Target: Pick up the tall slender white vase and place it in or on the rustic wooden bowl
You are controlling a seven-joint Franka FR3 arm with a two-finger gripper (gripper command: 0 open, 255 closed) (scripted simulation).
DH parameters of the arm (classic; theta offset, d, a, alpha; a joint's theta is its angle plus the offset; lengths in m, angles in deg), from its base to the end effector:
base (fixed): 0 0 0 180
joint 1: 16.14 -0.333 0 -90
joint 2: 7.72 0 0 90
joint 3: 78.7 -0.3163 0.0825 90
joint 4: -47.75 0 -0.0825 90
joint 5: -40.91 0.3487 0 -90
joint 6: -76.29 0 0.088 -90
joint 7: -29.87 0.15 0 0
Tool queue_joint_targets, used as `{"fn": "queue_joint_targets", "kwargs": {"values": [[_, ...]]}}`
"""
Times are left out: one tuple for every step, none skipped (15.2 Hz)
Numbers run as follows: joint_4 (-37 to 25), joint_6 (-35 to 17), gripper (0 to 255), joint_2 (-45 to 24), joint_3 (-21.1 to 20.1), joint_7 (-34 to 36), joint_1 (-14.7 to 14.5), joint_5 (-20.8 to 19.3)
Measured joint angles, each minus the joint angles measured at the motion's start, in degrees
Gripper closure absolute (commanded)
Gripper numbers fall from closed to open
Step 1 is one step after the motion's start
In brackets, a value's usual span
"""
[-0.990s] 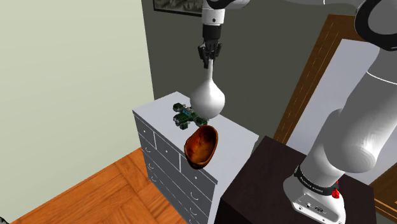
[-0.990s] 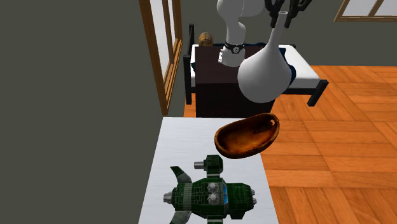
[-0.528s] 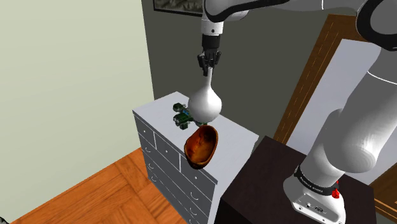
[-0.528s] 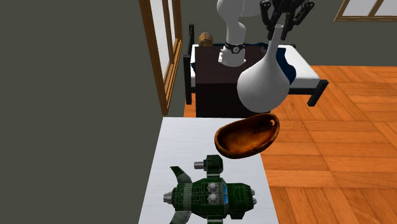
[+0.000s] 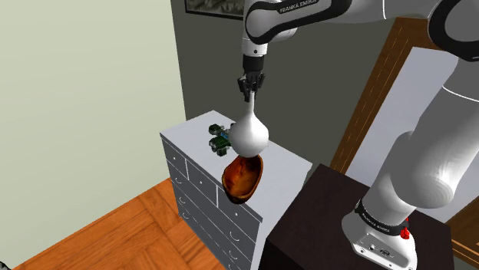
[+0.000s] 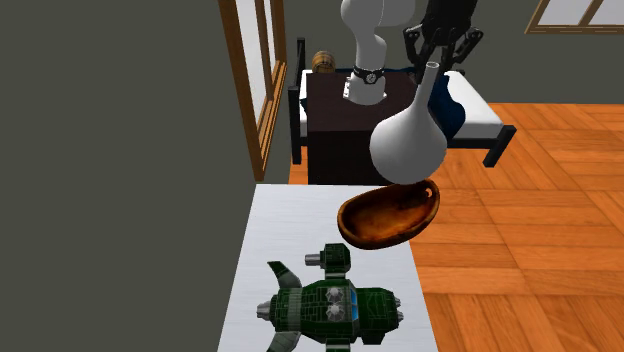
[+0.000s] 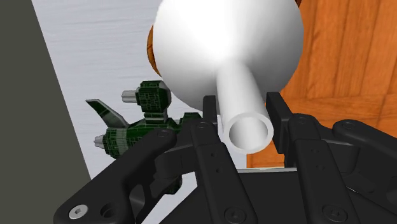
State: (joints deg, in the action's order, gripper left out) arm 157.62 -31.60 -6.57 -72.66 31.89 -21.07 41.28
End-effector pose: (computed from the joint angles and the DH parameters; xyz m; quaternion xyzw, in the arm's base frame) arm 0.5186 -0.0096 0.4658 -0.9996 0.0283 0.0073 0.0041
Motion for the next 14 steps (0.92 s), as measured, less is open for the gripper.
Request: {"fn": "queue_joint_targets", "kwargs": {"values": [[0.4,-0.6,255,-0.2,0.0,0.0,0.0,0.0],[1.0,-1.4,255,-0.4,0.1,-0.2,0.1,0.0],[1.9,-2.2,255,-0.4,0.0,-0.1,0.0,0.0],[2.4,-3.1,255,-0.6,0.1,-0.2,0.1,0.1],[2.9,-3.7,255,-0.8,0.0,-0.1,0.0,0.1],[3.6,-4.4,255,-0.9,0.1,-0.2,0.0,0.1],[4.2,-5.3,255,-1.1,0.0,-0.2,0.0,0.1],[4.8,-6.0,255,-1.2,0.0,-0.1,0.0,0.1],[5.1,-6.7,255,-1.6,0.0,-0.2,0.0,0.2],[5.6,-7.4,255,-1.8,0.1,-0.3,0.1,0.2],[6.1,-8.1,255,-1.9,0.1,-0.3,0.1,0.2],[6.7,-8.9,255,-2.2,0.0,-0.2,0.0,0.3],[7.2,-9.8,255,-2.6,0.0,-0.3,0.0,0.3],[7.7,-10.4,255,-2.8,0.0,-0.3,0.0,0.4]]}}
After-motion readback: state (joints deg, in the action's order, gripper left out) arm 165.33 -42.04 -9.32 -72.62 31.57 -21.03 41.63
